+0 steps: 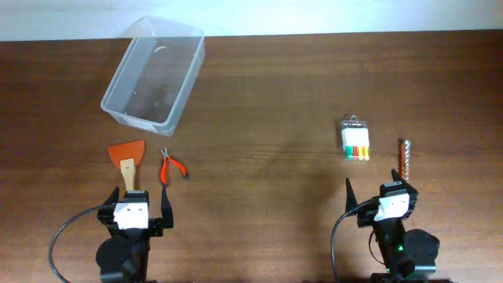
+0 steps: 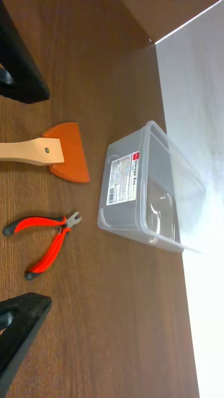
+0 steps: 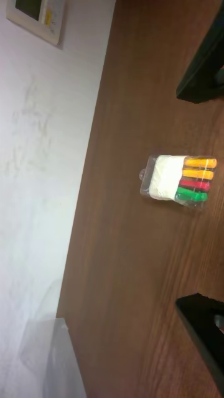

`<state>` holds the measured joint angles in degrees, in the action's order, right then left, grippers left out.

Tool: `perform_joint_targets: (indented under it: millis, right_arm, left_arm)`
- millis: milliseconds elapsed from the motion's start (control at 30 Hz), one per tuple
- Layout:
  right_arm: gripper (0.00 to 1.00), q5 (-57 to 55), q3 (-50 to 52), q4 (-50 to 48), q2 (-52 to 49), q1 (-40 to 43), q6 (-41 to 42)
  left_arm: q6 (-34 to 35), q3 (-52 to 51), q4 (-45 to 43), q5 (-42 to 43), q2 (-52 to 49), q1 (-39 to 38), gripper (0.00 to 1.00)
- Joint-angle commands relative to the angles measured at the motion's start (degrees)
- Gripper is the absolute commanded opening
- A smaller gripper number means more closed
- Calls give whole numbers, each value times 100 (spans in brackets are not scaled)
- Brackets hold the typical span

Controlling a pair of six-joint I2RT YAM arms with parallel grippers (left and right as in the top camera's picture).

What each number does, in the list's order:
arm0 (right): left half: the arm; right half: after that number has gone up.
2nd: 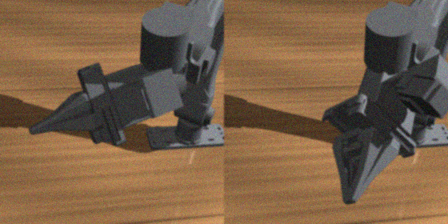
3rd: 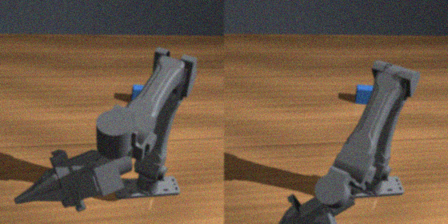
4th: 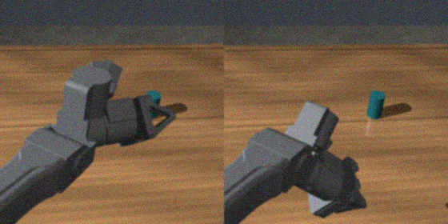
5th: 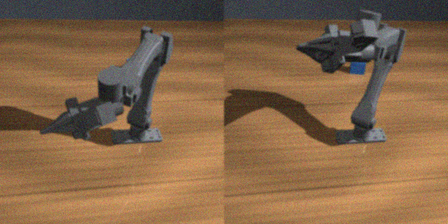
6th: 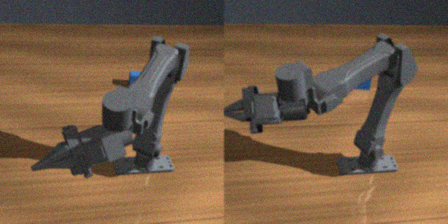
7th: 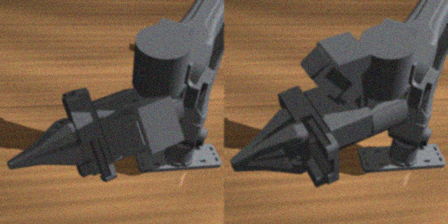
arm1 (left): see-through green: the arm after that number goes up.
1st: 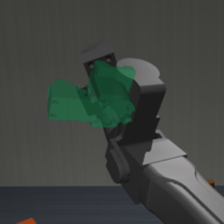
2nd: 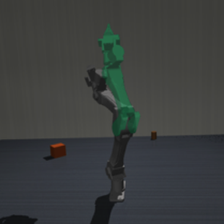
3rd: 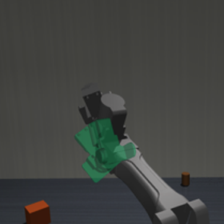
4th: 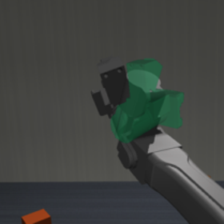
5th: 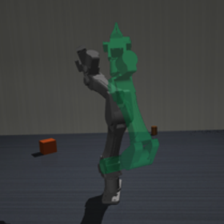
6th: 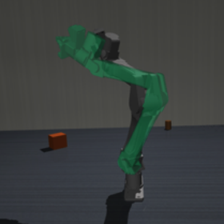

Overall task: Pack container
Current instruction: 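Reach the left gripper up toward the clear plastic box rim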

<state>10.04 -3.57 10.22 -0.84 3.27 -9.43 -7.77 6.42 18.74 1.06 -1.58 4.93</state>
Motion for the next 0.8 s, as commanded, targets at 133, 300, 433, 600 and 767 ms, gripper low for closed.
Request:
perform_joint_targets:
  millis: [133,300,433,600,767]
  right_arm:
    - [99,7,42,0,55,-31,0]
    - [99,9,42,0,52,-31,0]
    - [99,9,42,2,52,-31,0]
    - [99,9,42,2,52,-31,0]
    - [99,9,42,0,52,-31,0]
  left_arm:
    - [-92,-68,-24,-42,55,-28,99]
    - [-90,-61,-140,400,55,-28,99]
    - [422,238,-348,1032,-57,-28,99]
    - [608,1464,-321,984,-1078,-28,99]
    - [603,4157,874,855,-3576,-28,99]
